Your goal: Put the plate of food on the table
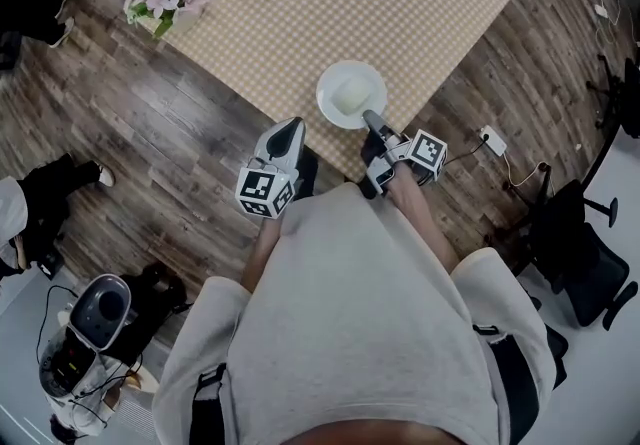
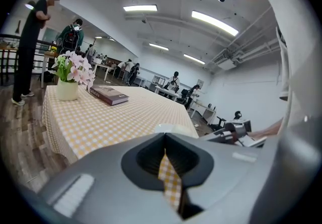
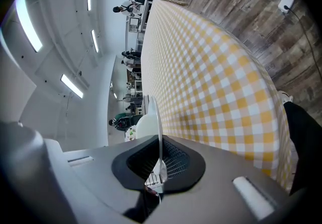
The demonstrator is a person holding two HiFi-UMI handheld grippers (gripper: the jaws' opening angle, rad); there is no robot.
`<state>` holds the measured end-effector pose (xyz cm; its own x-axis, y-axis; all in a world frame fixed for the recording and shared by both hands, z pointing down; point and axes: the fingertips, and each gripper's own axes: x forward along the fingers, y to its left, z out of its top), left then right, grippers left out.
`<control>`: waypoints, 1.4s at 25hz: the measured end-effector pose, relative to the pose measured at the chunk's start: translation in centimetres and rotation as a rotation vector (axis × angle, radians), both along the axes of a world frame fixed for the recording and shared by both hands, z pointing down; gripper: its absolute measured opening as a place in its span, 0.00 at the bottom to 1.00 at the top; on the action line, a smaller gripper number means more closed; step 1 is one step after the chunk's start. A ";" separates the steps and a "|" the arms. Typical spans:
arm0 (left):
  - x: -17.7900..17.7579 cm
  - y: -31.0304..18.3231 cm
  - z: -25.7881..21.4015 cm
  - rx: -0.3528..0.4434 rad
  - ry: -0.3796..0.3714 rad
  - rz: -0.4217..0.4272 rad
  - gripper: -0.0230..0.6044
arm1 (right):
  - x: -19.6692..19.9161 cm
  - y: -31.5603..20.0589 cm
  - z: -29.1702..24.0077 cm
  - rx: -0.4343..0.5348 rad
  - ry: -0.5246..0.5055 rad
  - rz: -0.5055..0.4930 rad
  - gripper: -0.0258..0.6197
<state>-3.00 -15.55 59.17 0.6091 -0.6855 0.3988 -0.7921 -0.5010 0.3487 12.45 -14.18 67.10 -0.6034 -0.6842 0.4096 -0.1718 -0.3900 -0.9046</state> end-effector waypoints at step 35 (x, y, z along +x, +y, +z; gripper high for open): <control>-3.8 0.4 0.4 -0.021 0.012 -0.108 0.05 | -6.2 -10.0 4.9 -0.097 0.086 -0.079 0.06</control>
<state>-6.79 -15.20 59.59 0.5370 -0.7389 0.4069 -0.8368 -0.4058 0.3675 6.25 -24.18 72.00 -0.6137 -0.5906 0.5239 -0.2809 -0.4568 -0.8440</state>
